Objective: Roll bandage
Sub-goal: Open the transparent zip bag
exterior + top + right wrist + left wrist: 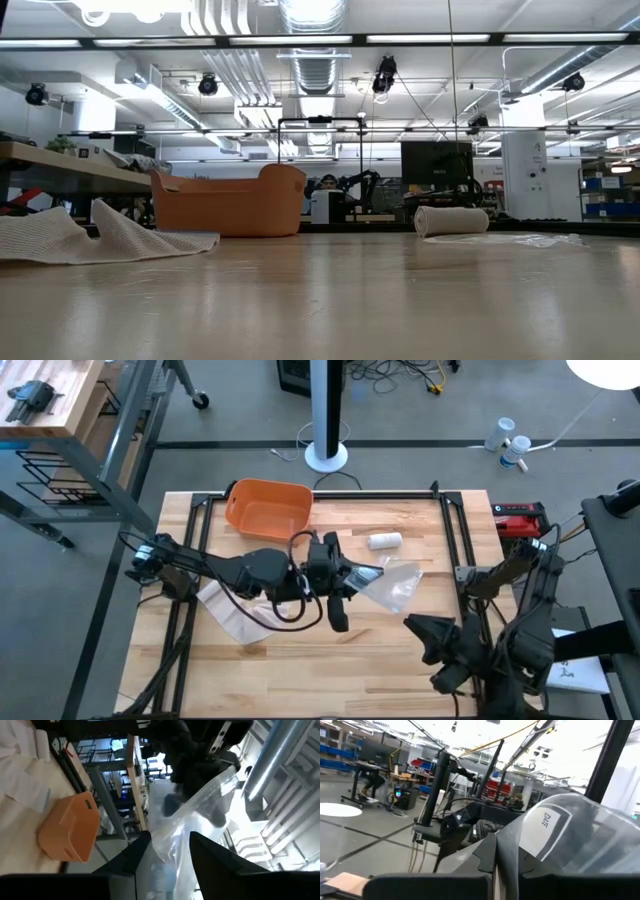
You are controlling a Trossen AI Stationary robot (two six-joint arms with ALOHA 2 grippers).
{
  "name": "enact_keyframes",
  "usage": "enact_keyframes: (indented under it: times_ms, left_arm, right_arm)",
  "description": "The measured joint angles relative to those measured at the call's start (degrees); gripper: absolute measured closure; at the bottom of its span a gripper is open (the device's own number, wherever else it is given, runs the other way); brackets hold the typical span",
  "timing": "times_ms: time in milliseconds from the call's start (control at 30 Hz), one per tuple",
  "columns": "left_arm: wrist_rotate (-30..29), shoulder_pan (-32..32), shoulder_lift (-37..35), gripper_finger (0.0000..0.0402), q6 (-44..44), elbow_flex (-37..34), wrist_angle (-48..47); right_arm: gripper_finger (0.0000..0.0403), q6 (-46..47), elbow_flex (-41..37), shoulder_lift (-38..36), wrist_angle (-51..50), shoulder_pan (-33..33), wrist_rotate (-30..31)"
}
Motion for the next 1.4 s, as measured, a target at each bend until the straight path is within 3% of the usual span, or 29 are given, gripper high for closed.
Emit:
enact_keyframes:
  times_ms: [167,500,733,967,1067,1233,1400]
  left_arm:
    - [2.8,0.0,0.0,0.0401,-2.4,0.0,0.8]
    - [6.9,-0.4,0.0,0.0401,-8.1,0.0,0.8]
    - [6.9,-0.5,0.2,0.0402,-7.6,-0.2,-0.1]
    - [6.8,-0.5,0.2,0.0402,-4.8,-0.2,-1.0]
    - [6.7,-0.5,0.2,0.0402,-0.6,-0.2,-3.0]
    - [6.7,-0.5,0.2,0.0391,7.4,-0.2,-7.2]
    - [6.5,-0.5,0.2,0.0349,12.3,-0.2,-14.6]
  right_arm:
    - [0.0278,-10.3,1.2,0.0,0.9,-0.1,-0.1]
    - [0.0274,-14.1,1.4,0.0,0.1,-3.2,-2.0]
    - [0.0297,-13.2,1.4,0.0,1.7,-5.6,-2.0]
    - [0.0362,-5.1,1.4,0.0,7.6,-5.4,-3.0]
    - [0.0396,-0.7,1.4,0.0,8.2,-4.6,-8.8]
    - [0.0401,11.0,1.3,-0.7,8.3,-4.4,-19.1]
    - [0.0402,21.5,1.3,-2.9,7.6,-2.6,-27.3]
